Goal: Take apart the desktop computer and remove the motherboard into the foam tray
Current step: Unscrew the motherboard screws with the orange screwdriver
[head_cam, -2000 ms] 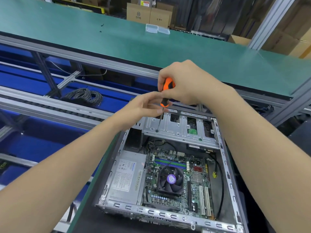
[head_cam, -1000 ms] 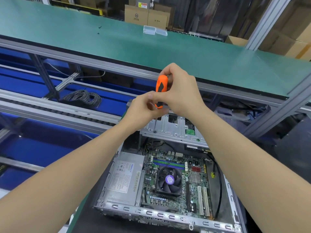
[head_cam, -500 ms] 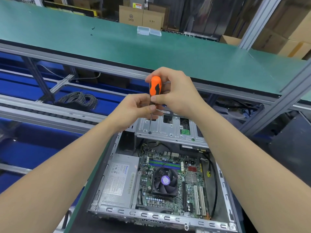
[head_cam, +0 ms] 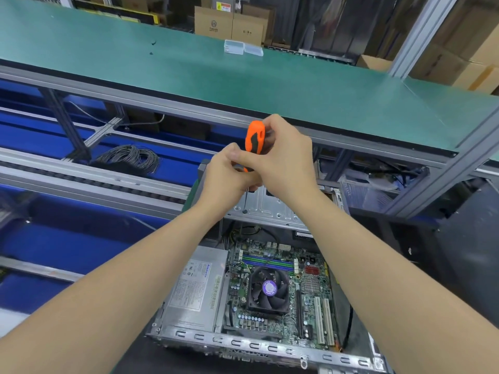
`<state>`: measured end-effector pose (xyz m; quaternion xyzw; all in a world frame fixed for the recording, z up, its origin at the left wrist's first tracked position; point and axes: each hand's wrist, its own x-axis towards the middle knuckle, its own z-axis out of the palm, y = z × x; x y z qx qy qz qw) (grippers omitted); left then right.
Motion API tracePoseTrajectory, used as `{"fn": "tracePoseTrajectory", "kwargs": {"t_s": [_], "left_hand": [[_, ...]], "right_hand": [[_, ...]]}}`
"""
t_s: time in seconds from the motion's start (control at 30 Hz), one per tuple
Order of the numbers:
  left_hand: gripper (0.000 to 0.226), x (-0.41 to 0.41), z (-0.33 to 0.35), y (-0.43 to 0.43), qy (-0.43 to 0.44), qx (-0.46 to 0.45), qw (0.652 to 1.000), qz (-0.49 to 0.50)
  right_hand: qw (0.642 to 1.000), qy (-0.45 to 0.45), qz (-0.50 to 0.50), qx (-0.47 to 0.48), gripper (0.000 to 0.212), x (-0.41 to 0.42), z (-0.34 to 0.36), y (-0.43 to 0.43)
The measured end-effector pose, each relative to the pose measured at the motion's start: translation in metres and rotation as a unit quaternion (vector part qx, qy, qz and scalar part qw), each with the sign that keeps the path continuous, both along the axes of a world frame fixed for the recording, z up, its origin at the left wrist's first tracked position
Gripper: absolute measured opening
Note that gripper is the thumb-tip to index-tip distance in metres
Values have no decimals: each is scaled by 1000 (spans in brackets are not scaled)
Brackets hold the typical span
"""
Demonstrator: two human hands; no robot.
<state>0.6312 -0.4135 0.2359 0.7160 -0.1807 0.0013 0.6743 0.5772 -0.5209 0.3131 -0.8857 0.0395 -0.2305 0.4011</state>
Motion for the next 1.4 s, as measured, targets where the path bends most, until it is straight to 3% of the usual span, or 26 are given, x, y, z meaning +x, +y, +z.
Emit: {"fn": "tracePoseTrajectory", "kwargs": {"t_s": [0.2,0.4,0.57,0.67,0.9,1.23,1.4], "left_hand": [[35,7,-8,22,10,46,995,-86],[15,-7,-14,53,93,-27,994,-57],[26,-15,-18,68,180,119,966,-144],[23,-17,-24,67,200,214,948,-126],[17,-22,-22,60,200,360,903,-122],[28,-22,-23,61,175,413,886,-114],[34,-27,-21,55,123,463,871,-111]], "right_hand": [[996,4,34,80,40,-1,-13,-7],[990,27,121,63,29,-6,-25,-12],[991,14,129,15,31,-10,-33,-6],[993,17,115,-2,16,-10,-37,-4],[995,21,95,25,11,-8,-44,-4],[995,5,78,59,13,-13,-34,-15],[995,-8,77,68,12,-14,-20,-16]]}}
